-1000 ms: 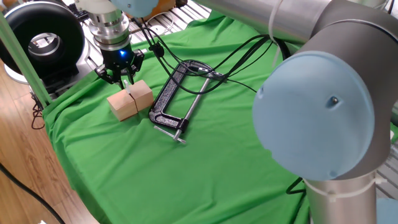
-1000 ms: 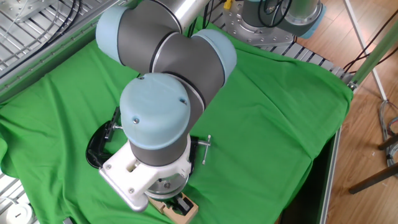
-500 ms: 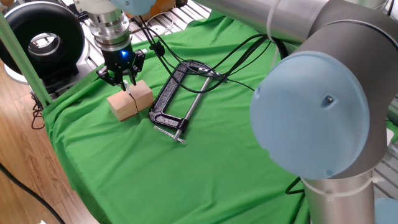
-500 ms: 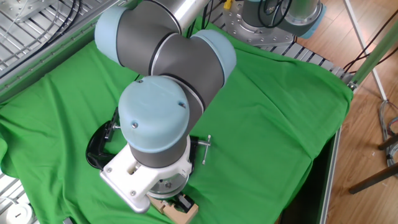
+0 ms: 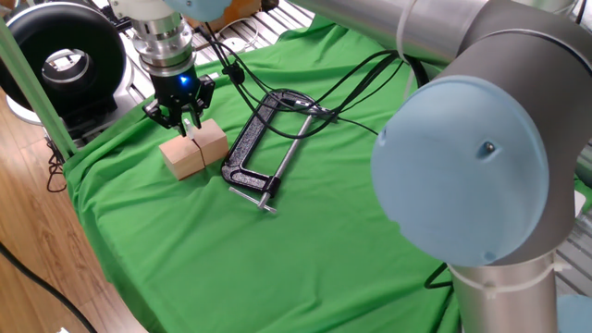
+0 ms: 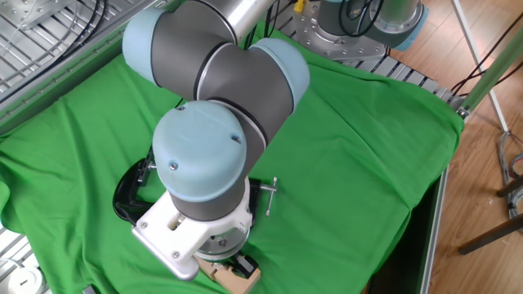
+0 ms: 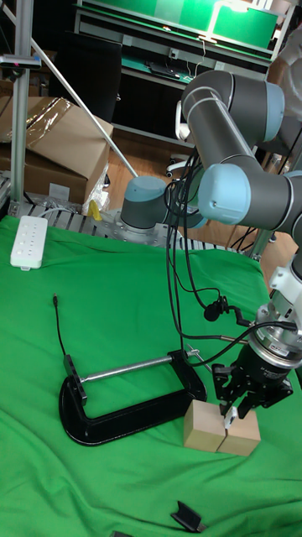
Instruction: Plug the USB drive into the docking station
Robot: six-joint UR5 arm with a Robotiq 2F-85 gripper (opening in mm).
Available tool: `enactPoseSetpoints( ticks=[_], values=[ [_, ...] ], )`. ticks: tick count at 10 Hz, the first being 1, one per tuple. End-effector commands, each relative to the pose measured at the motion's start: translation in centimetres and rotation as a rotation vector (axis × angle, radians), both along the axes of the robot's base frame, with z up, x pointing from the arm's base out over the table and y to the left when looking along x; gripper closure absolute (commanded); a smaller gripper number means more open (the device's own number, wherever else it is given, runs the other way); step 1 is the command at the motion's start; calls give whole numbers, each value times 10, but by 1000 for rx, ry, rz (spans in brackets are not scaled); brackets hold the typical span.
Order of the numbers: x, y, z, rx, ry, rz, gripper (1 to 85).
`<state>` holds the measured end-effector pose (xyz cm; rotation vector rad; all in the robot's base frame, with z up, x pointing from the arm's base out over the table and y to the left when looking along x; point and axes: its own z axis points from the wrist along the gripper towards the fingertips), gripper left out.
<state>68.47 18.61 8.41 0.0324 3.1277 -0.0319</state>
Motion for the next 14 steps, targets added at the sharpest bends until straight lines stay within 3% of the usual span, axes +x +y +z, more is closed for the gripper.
enactPoseSetpoints(
  ticks=[1,3,7,11,14],
  values=[
    [2,0,1,5,-8,0,520],
    [1,6,-4,42,1,-37,530],
    [7,-3,-16,30,-24,-41,530],
    [8,4,-18,54,-25,-53,533],
    [10,2,-19,46,-30,-49,550]
  ],
)
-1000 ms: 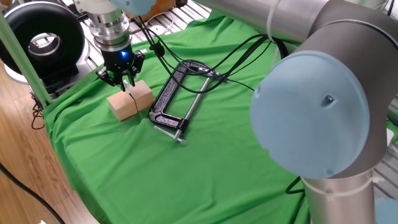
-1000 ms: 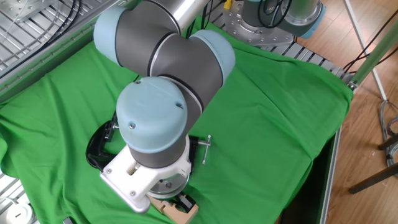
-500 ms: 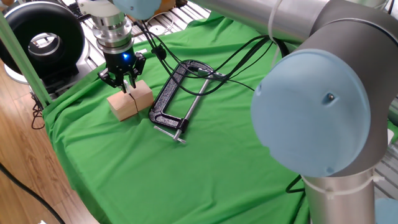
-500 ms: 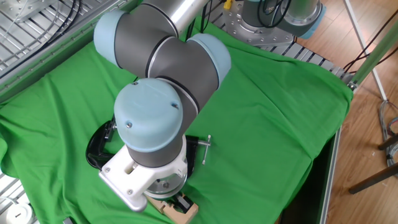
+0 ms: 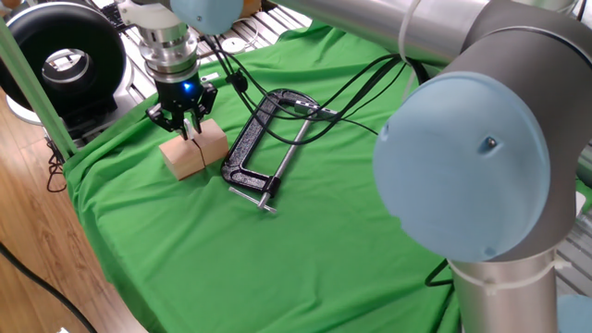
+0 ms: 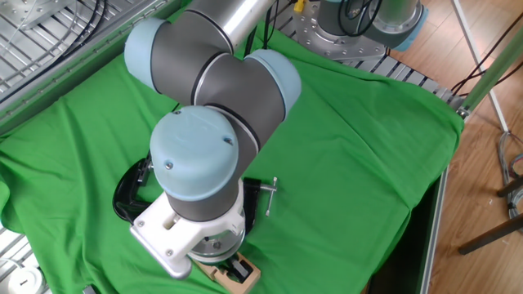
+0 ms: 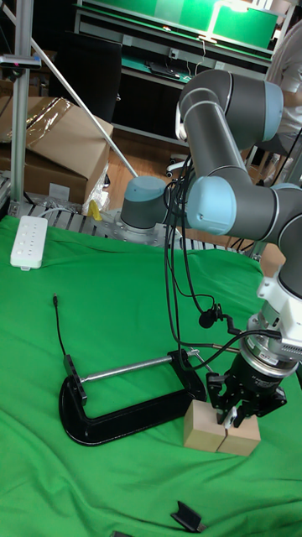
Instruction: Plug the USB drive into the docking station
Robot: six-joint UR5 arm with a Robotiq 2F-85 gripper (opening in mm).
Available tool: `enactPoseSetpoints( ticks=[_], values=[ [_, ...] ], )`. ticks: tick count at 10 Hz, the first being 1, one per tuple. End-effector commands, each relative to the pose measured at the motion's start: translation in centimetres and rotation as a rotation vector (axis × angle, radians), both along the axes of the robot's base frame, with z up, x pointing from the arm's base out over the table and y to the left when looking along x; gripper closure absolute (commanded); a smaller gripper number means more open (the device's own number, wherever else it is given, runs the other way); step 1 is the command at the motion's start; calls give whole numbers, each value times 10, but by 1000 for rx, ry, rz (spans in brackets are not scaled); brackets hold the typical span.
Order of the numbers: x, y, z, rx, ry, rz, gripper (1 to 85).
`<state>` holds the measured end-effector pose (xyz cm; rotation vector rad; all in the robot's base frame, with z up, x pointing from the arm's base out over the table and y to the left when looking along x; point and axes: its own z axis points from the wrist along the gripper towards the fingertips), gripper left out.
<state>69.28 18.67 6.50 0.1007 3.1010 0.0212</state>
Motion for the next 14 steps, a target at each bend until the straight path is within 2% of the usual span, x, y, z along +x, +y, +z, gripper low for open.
enactPoseSetpoints(
  ticks=[1,14],
  values=[
    [1,1,-1,13,-7,0,550],
    [-1,3,-2,18,-4,4,563]
  ],
)
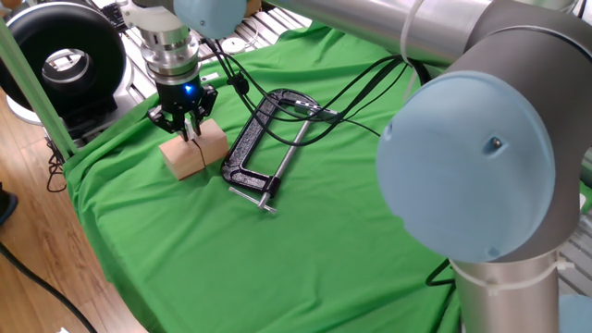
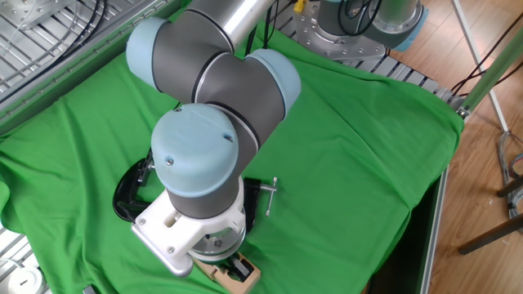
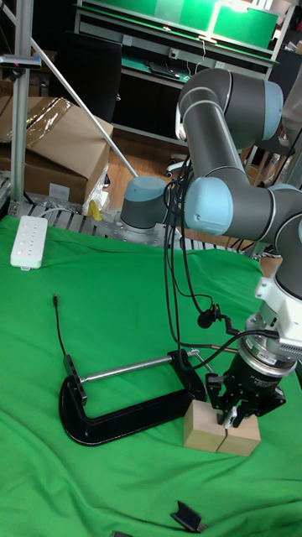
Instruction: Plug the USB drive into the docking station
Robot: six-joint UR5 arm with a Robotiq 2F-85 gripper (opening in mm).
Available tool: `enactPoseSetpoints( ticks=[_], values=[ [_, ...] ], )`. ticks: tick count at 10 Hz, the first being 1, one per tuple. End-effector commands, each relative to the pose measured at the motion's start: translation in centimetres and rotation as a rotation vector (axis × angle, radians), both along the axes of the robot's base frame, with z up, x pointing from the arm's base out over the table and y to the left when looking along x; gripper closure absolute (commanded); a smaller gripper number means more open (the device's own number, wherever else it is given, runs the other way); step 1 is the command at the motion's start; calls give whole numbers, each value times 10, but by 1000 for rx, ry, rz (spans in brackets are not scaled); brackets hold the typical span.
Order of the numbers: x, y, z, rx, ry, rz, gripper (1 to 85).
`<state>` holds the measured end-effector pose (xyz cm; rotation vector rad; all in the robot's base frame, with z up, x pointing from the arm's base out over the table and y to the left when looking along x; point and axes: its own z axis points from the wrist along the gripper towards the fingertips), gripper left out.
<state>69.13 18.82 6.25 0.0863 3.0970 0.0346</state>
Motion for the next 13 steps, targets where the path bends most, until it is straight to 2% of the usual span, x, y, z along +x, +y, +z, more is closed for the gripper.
enactPoseSetpoints(
  ticks=[1,13],
  values=[
    [0,1,1,5,2,-5,567],
    [-1,0,-2,0,8,-6,600]
  ],
)
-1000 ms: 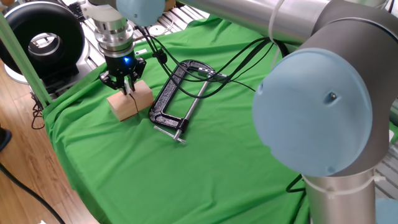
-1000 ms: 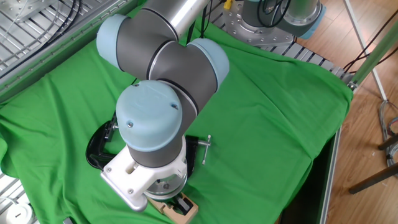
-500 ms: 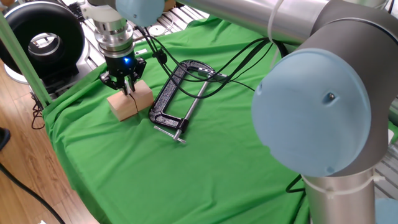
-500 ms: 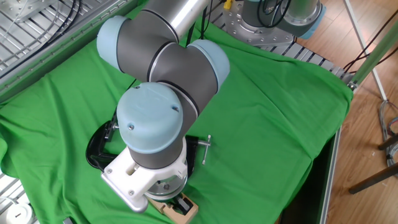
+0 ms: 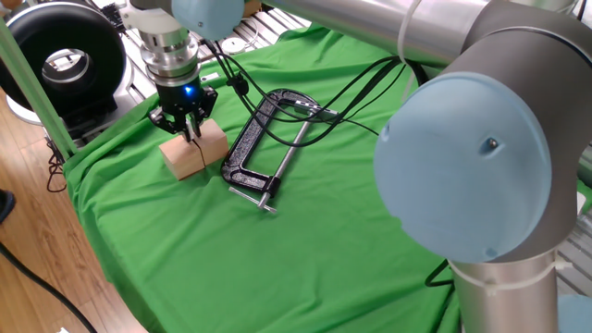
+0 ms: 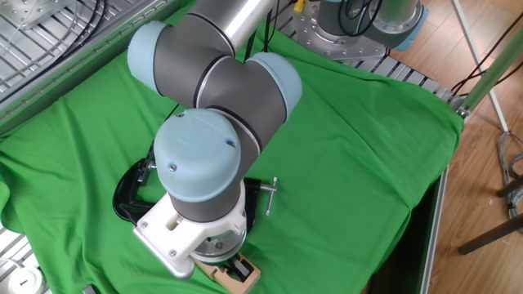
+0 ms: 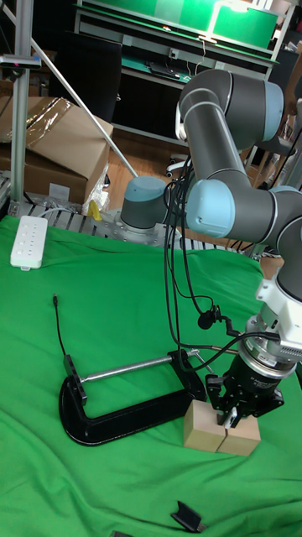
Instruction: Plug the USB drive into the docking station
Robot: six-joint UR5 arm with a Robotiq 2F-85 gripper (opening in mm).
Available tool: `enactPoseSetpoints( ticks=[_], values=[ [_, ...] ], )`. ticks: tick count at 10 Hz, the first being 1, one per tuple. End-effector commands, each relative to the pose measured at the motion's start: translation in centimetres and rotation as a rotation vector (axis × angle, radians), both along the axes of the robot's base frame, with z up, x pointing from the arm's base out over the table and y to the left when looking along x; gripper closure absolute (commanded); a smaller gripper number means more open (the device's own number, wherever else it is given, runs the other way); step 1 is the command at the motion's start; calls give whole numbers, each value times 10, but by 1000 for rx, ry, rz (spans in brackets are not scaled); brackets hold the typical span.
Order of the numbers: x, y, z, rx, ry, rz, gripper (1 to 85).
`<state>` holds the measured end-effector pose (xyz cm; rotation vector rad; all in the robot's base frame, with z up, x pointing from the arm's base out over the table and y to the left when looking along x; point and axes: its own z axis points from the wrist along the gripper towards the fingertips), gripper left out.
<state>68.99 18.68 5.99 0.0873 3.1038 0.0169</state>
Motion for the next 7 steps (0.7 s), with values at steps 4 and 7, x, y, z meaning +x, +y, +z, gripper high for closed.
enactPoseSetpoints(
  ticks=[4,7],
  values=[
    [0,3,0,14,1,-7,610],
    [1,3,0,14,0,-9,617]
  ],
)
